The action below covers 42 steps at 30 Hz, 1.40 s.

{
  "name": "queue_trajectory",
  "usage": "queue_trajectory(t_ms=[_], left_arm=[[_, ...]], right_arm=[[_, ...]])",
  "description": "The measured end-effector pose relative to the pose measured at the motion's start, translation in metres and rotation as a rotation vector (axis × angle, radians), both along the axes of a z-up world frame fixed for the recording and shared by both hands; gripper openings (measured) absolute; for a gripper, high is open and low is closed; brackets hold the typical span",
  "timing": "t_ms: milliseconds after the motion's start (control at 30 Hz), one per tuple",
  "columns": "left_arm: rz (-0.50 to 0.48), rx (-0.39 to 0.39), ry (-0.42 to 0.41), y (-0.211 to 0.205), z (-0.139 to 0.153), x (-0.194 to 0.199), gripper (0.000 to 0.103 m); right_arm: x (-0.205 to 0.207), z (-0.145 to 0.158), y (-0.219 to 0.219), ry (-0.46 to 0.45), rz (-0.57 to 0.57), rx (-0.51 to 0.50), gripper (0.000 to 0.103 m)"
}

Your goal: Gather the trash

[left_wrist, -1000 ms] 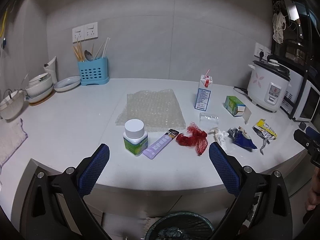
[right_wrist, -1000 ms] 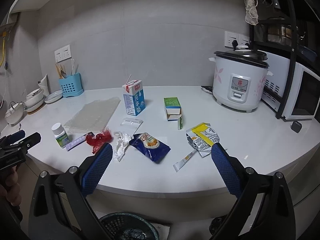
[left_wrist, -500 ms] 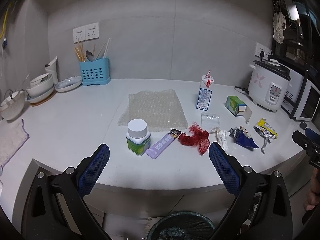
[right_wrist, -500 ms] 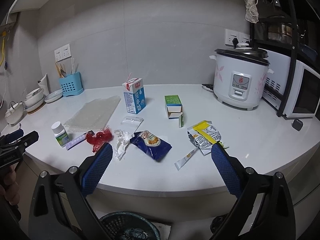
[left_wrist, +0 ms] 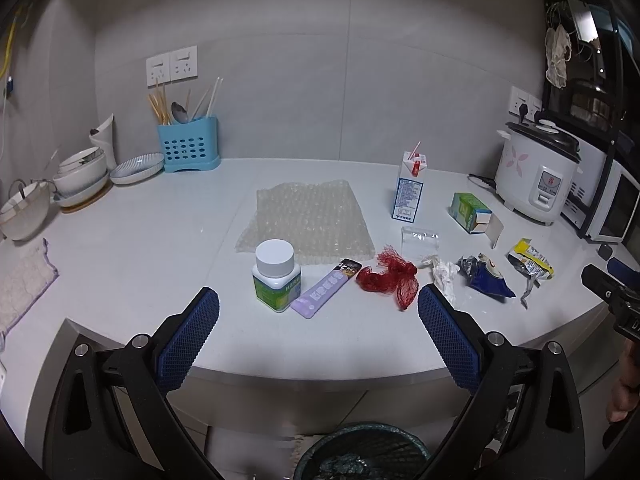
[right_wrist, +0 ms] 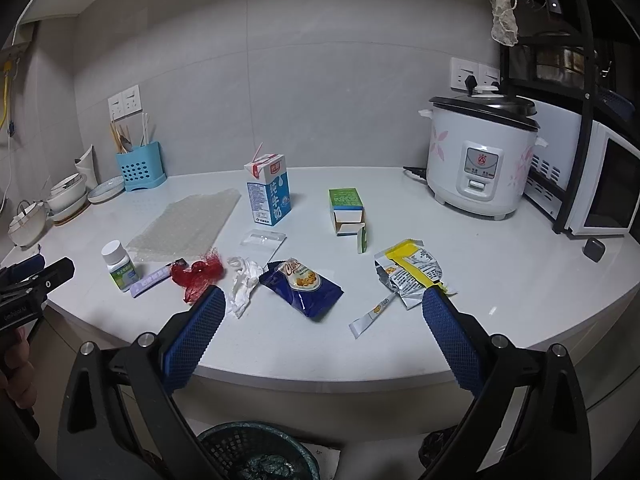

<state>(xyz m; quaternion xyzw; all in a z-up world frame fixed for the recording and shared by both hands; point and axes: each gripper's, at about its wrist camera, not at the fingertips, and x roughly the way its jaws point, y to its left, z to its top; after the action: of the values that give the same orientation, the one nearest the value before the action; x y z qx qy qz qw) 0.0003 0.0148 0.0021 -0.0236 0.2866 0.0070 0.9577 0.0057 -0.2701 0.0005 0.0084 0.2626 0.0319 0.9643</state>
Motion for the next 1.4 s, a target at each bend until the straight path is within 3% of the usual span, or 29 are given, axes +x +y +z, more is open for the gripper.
queue_trajectory(t_ms=[400, 700, 1100, 1300, 1400], left_arm=[[-0.009, -0.012, 0.012, 0.009, -0.007, 0.014, 0.097], [0.020, -0.005, 0.067, 0.031, -0.028, 0.061, 0.097], [-0.001, 0.006, 0.161, 0.045, -0.072, 0.126, 0.097], [-0.003, 0.007, 0.193, 0.048, -0.086, 0.144, 0.096], [-0.007, 0.017, 0.201, 0.046, -0.090, 0.147, 0.091]], right_arm=[[0.017, -0.008, 0.004, 0.020, 0.012, -0.003, 0.095], [0.065, -0.019, 0.014, 0.082, 0.057, -0.021, 0.095], [0.148, -0.069, 0.025, 0.248, 0.109, -0.025, 0.095], [0.165, -0.087, 0.024, 0.278, 0.121, -0.001, 0.095], [0.168, -0.091, 0.025, 0.289, 0.135, 0.010, 0.092]])
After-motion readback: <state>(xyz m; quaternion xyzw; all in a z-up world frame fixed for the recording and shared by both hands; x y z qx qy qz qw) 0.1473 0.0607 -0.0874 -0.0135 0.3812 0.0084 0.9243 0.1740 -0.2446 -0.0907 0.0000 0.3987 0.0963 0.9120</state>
